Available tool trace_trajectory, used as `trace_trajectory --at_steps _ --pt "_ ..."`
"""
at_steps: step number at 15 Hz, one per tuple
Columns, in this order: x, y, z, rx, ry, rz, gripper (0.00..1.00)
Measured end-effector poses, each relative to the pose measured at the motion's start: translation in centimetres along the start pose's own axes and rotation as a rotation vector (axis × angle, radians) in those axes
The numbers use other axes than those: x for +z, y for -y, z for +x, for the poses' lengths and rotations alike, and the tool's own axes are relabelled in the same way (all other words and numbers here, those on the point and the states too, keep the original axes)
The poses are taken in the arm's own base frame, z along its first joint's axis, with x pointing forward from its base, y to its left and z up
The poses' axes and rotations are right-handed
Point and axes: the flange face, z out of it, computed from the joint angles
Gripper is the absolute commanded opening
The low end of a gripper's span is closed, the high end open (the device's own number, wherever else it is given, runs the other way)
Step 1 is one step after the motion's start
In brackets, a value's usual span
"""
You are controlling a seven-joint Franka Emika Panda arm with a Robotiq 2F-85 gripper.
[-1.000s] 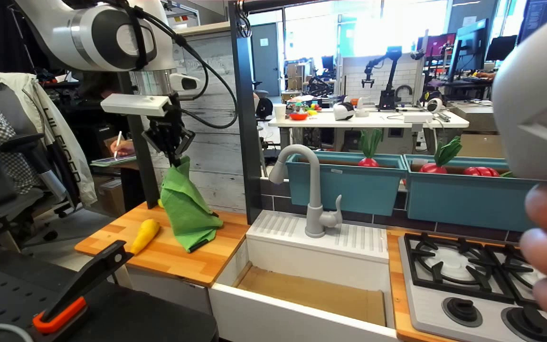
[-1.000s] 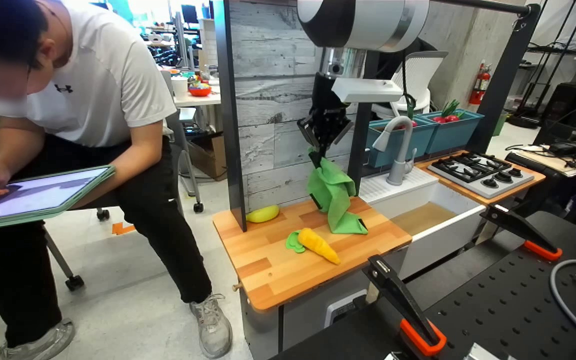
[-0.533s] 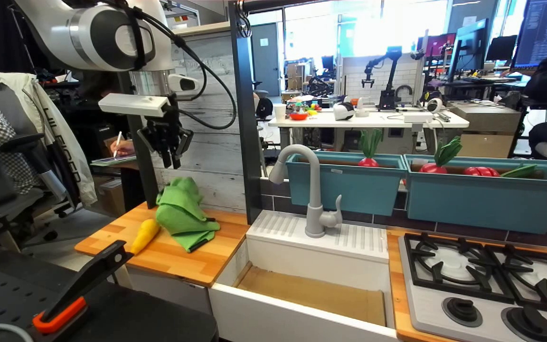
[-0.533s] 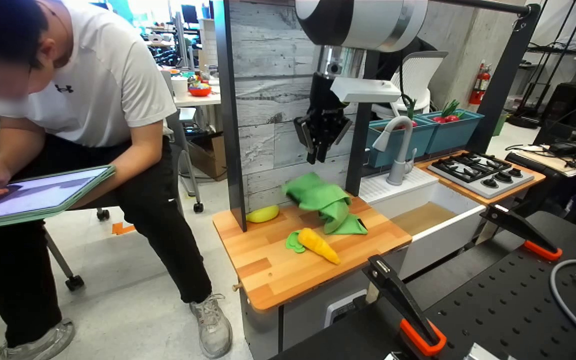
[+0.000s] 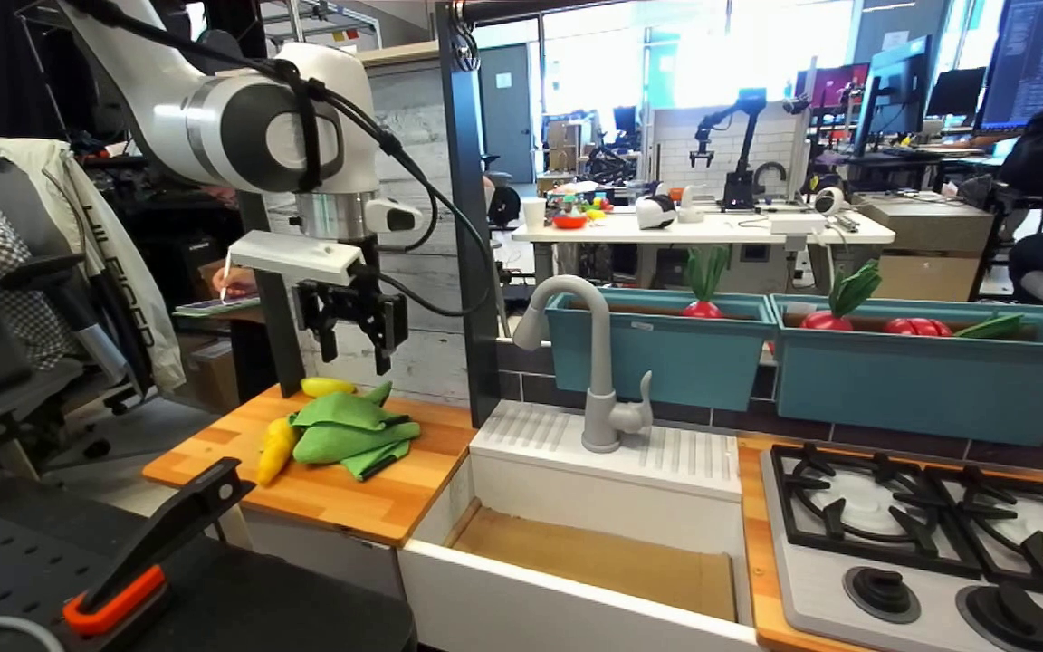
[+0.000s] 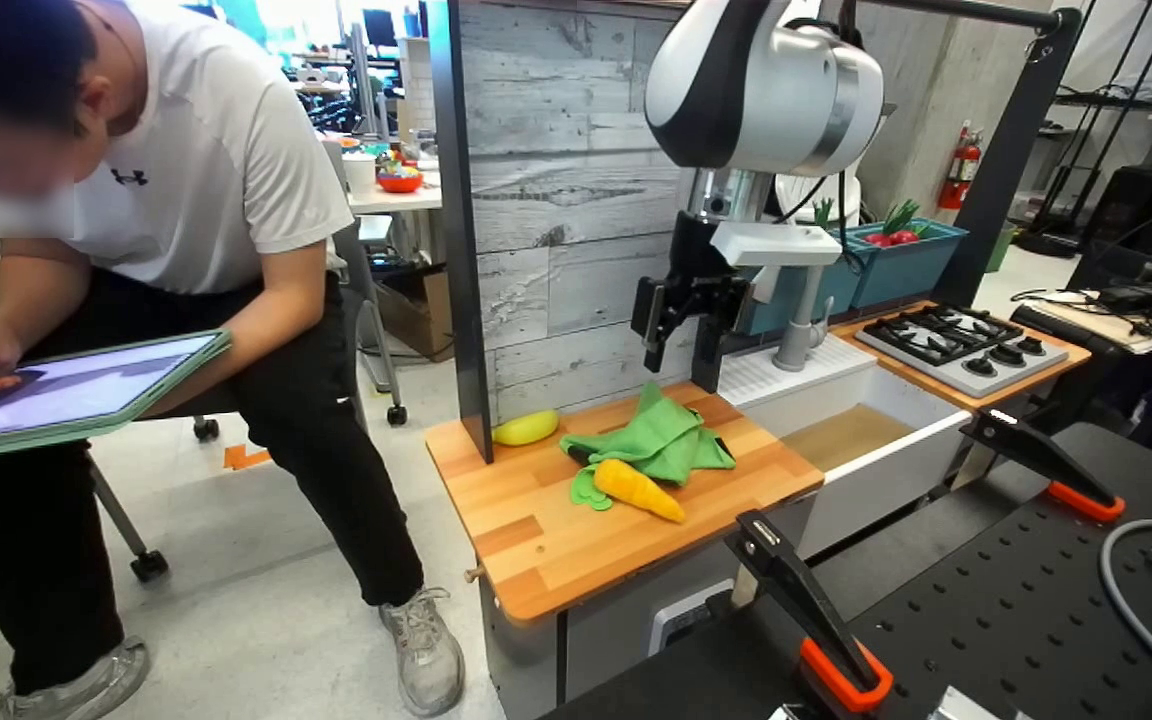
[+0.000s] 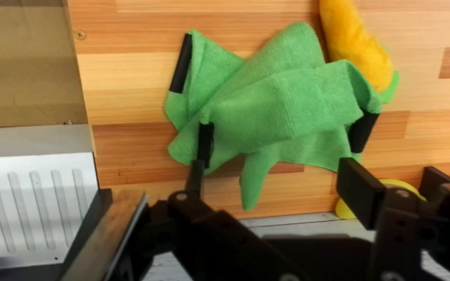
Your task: Move the green towel to the left
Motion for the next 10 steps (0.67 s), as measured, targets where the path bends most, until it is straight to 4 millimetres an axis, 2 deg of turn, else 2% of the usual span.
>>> trace_trajectory --at_steps 4,10 --pt "0.4 -3.5 -0.7 0.046 0.006 0.003 1.00" --pt "0.4 -3.7 -0.8 0.049 0.005 0.005 1.00"
